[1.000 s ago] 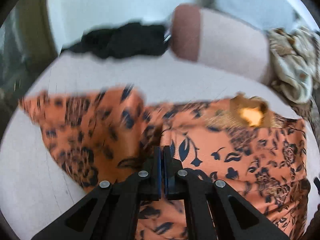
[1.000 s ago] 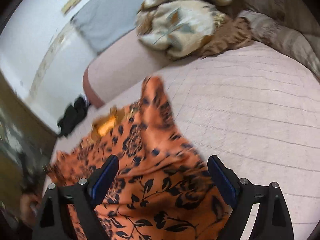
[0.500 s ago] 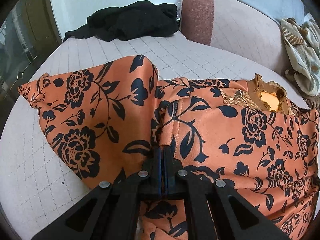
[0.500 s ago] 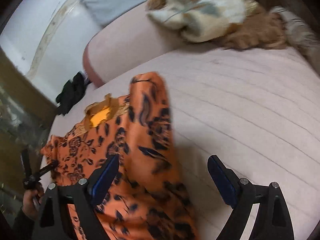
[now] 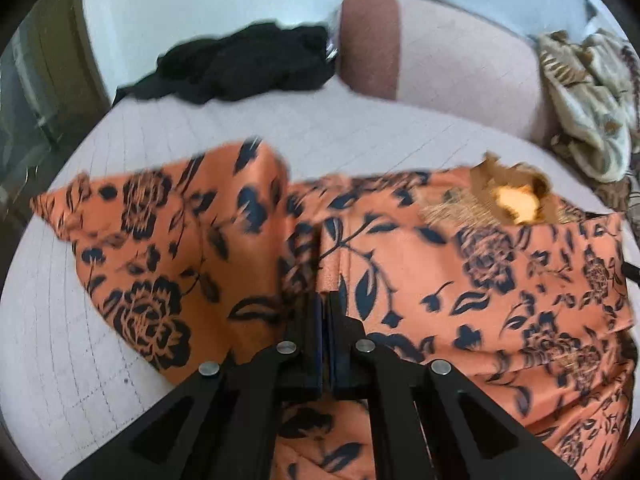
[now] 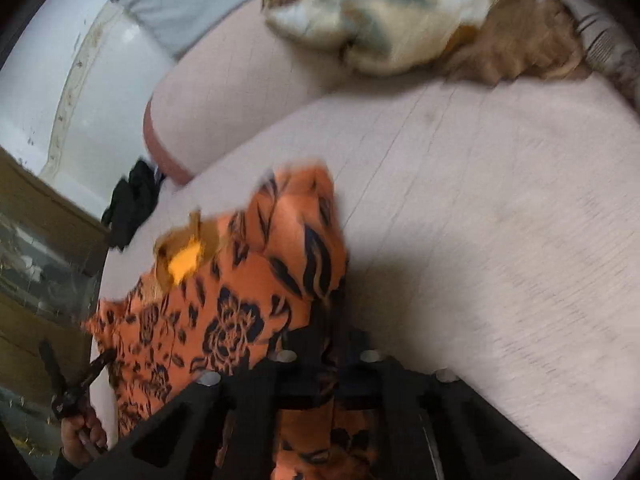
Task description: Fold small clothes
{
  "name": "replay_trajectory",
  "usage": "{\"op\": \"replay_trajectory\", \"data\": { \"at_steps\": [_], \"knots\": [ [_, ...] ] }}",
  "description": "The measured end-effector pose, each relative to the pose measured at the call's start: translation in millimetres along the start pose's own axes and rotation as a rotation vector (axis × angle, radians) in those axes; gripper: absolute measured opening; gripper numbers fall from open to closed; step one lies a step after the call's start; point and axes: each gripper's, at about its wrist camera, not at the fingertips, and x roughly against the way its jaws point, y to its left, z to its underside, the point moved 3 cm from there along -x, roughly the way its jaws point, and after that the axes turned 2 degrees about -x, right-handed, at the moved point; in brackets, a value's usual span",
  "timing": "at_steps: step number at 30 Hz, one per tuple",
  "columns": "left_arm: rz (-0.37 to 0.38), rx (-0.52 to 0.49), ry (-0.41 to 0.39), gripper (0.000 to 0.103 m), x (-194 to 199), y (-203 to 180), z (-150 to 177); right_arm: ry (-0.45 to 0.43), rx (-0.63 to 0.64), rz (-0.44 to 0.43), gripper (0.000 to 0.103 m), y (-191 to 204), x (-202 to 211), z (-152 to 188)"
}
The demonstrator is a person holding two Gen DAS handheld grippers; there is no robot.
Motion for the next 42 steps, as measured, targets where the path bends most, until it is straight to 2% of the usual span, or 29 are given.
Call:
{"op": "replay_trajectory", "data": {
  "at_steps": [2, 4, 6, 8, 9, 12, 14, 15, 16, 18, 20, 23, 24, 25, 26, 27, 28, 29, 30, 31, 32, 33, 35, 36, 37, 38, 39, 40, 42],
  "knots": [
    [0.003, -0.027, -0.030, 0.002, 5.6, -11.5, -4.6, -0.052, -0.047, 0.069, 0.002, -22.6, 15.3, -12.4],
    [0.004, -0.050, -0.015, 0.002, -2.9, -23.6, -4.9, -0.022, -0.141, 0.094, 0.007, -46.4, 13.5, -15.2],
    [0.005, -0.040, 0.005, 0.002, -11.8, -27.0, -0.4, -0.018, -0.154, 0.013, 0.008, -43.3, 16.6, -7.8],
    [-0.004, -0.035, 0.011, 0.002, -16.0, -25.3, 3.8, -0.003, -0.093, -0.027, 0.060, -23.3, 19.6, 4.1],
    [-0.004, -0.031, 0.013, 0.002, -17.0, -23.7, 5.2, 0.012, -0.066, -0.018, 0.103, -13.4, 18.6, 9.4],
    [-0.004, -0.011, 0.021, 0.002, -18.4, -16.9, 7.3, 0.001, 0.006, -0.008, 0.103, 17.3, 14.6, 19.5],
    [0.001, -0.004, 0.028, 0.002, -18.3, -13.9, 8.0, 0.066, 0.074, 0.077, 0.098, 33.4, -6.2, 24.7],
    [0.005, -0.004, 0.030, 0.002, -18.5, -10.0, 7.4, 0.099, 0.086, 0.083, 0.072, 36.5, -16.1, 27.1],
    [0.006, -0.007, 0.032, 0.002, -18.2, -11.1, 7.6, 0.163, 0.110, 0.105, 0.011, 39.1, -30.9, 33.0],
    [0.009, -0.019, 0.036, 0.002, -18.1, -11.5, 9.4, 0.165, 0.147, 0.142, 0.011, 40.8, -31.4, 34.4],
    [0.041, -0.023, 0.032, 0.002, -14.7, -12.9, 8.7, 0.120, 0.167, 0.164, 0.011, 44.1, -13.3, 26.1],
    [0.065, -0.047, -0.001, 0.002, -7.5, -21.6, 8.0, 0.052, 0.127, 0.197, 0.009, 25.3, 9.5, 11.9],
    [0.036, -0.069, 0.006, 0.002, -13.2, -27.3, 10.1, 0.053, 0.109, 0.232, 0.009, 17.4, 6.3, 11.6],
    [0.024, -0.083, 0.045, 0.003, -24.1, -30.2, 14.4, 0.087, 0.036, 0.237, 0.014, -5.6, -5.1, 14.8],
    [0.012, -0.087, 0.068, 0.003, -32.7, -31.6, 18.5, 0.143, -0.050, 0.189, 0.015, -24.5, -15.6, 20.0],
    [0.002, -0.098, 0.043, 0.003, -30.0, -33.0, 19.1, 0.129, -0.115, 0.118, 0.015, -36.5, -13.1, 23.1],
    [0.000, -0.108, 0.042, 0.003, -26.9, -33.8, 19.1, 0.082, -0.162, 0.068, 0.019, -42.6, -2.6, 23.8],
    [0.011, -0.105, 0.035, 0.003, -22.2, -32.2, 19.0, 0.048, -0.181, 0.056, 0.026, -45.1, 7.1, 23.2],
    [0.015, -0.102, 0.037, 0.005, -20.5, -30.4, 19.1, 0.025, -0.187, 0.045, 0.051, -45.0, 14.1, 22.2],
    [0.018, -0.098, 0.042, 0.005, -18.9, -28.5, 18.8, 0.005, -0.197, 0.017, 0.081, -41.5, 21.8, 19.9],
    [0.026, -0.089, 0.037, 0.005, -16.1, -26.3, 17.9, -0.012, -0.202, -0.015, 0.087, -34.9, 27.1, 18.1],
    [0.035, -0.068, 0.022, 0.005, -10.7, -23.6, 17.0, -0.018, -0.195, -0.037, 0.087, -25.6, 26.9, 12.5],
    [0.059, -0.022, 0.007, 0.005, -1.8, -17.8, 16.7, 0.027, -0.125, -0.070, 0.087, -4.6, 18.0, 7.0],
    [0.072, -0.009, -0.001, 0.005, 2.3, -16.0, 17.6, 0.055, -0.103, -0.060, 0.087, 1.9, 9.8, 5.0],
    [0.081, -0.006, -0.011, 0.005, 5.7, -16.7, 19.0, 0.113, -0.088, -0.044, 0.081, 5.5, -2.9, 5.8],
    [0.086, -0.020, -0.009, 0.005, 6.1, -19.0, 21.0, 0.170, -0.086, -0.037, 0.064, 7.2, -17.2, 11.6],
    [0.091, -0.041, 0.010, 0.005, 3.7, -22.5, 23.6, 0.212, -0.078, -0.027, 0.008, 8.1, -27.7, 16.7],
    [0.091, -0.054, 0.024, 0.005, 3.1, -26.9, 27.6, 0.236, -0.054, -0.008, 0.010, 10.9, -34.4, 21.5],
    [0.076, -0.094, 0.059, 0.005, -7.4, -31.5, 33.4, 0.177, 0.024, 0.067, 0.010, 17.6, -25.3, 19.6]
  ]
}}
